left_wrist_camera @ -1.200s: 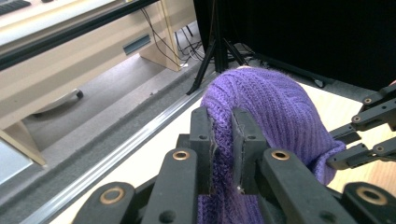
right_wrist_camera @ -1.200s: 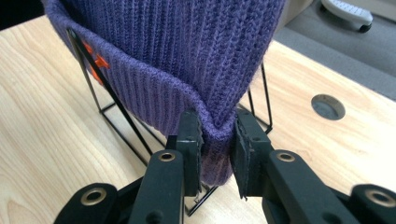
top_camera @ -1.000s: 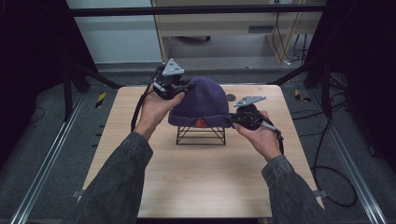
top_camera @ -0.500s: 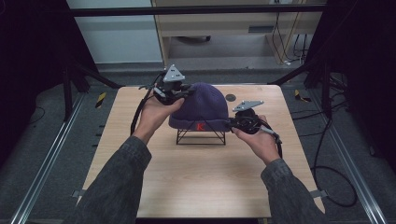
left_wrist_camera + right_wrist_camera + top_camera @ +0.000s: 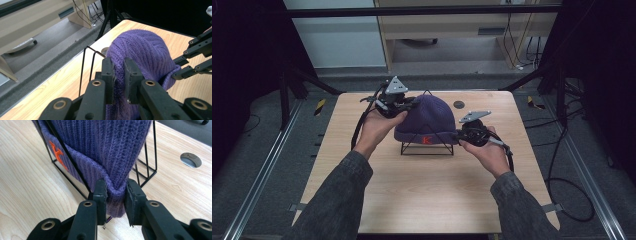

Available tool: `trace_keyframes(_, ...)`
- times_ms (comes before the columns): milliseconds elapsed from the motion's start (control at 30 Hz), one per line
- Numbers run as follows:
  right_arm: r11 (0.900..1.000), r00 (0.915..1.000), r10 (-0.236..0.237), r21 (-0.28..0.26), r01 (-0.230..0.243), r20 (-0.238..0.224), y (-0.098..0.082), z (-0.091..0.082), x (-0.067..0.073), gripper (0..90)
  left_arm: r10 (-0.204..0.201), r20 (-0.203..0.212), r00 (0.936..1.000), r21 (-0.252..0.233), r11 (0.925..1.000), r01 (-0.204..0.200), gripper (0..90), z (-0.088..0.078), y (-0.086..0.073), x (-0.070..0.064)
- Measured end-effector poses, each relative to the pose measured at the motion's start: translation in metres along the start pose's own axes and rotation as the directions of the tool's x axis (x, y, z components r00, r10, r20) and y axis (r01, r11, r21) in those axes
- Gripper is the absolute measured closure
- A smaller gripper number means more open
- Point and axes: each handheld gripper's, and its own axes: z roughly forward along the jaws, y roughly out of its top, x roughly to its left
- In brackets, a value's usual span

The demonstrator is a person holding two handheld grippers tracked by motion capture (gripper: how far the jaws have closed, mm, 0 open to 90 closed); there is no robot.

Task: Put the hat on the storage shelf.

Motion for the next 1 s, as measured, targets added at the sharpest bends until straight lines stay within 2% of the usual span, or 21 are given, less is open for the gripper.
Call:
trace_keyframes(233, 1.0, 1.0, 0.008, 0.006, -0.008, -0.003, -0.007, 0.003, 0.001, 72.8, 0.02, 0.004, 0.9998, 0.024, 0.9995, -0.02, 79.5, 0.002, 0.0, -0.005)
trace_keyframes(333, 1.0, 1.0, 0.008, 0.009, -0.008, -0.004, -0.009, 0.004, 0.001, 72.8, 0.019, 0.006, 0.9998, 0.019, 0.9996, -0.019, 79.5, 0.002, -0.001, -0.007)
trace_keyframes(567, 1.0, 0.9999, 0.012, 0.019, -0.012, -0.002, -0.01, 0.005, 0.001, 72.5, 0.001, 0.01, 0.9999, 0.02, 0.9998, -0.001, 79.5, 0.004, -0.007, -0.008)
trace_keyframes(1000, 0.999, 0.9997, 0.025, 0.041, -0.024, -0.003, -0.019, 0.013, 0.001, 72.3, -0.007, 0.017, 0.9998, 0.044, 0.999, 0.006, 79.1, 0.009, -0.02, -0.013)
